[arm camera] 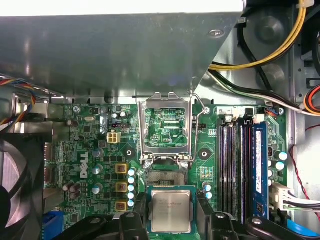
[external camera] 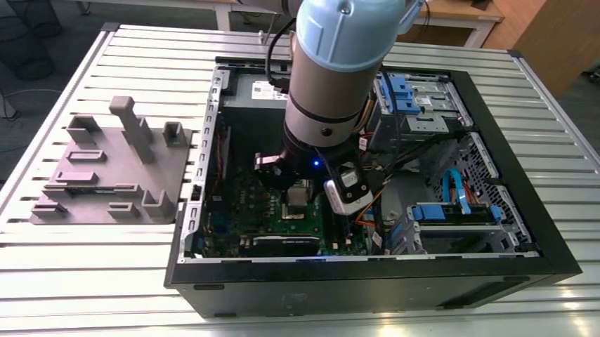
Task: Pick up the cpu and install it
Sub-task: 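Place the cpu into insertion slot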
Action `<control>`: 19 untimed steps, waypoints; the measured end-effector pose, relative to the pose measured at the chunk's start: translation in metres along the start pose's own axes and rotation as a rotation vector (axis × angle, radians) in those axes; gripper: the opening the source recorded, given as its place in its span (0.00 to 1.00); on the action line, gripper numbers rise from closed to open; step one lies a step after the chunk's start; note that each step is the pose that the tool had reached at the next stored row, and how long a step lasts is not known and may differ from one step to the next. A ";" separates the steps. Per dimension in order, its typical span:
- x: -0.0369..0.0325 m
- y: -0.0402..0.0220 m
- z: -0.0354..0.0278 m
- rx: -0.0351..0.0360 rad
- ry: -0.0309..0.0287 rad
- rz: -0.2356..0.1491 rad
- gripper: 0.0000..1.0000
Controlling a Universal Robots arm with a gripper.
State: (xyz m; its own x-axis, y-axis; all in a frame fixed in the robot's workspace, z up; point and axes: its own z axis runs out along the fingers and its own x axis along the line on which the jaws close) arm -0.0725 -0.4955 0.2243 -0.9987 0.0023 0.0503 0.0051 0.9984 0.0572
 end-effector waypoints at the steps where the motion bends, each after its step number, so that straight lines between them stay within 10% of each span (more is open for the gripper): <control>1: 0.0000 0.0000 0.0000 0.0007 0.0000 0.000 0.47; 11: 0.0000 0.0000 0.0001 0.0013 0.0000 0.000 0.47; 19: -0.0006 -0.0007 0.0124 0.0017 0.0001 0.000 0.47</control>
State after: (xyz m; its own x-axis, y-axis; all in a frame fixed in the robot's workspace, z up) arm -0.0725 -0.4955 0.2118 -0.9987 0.0024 0.0505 0.0052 0.9984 0.0555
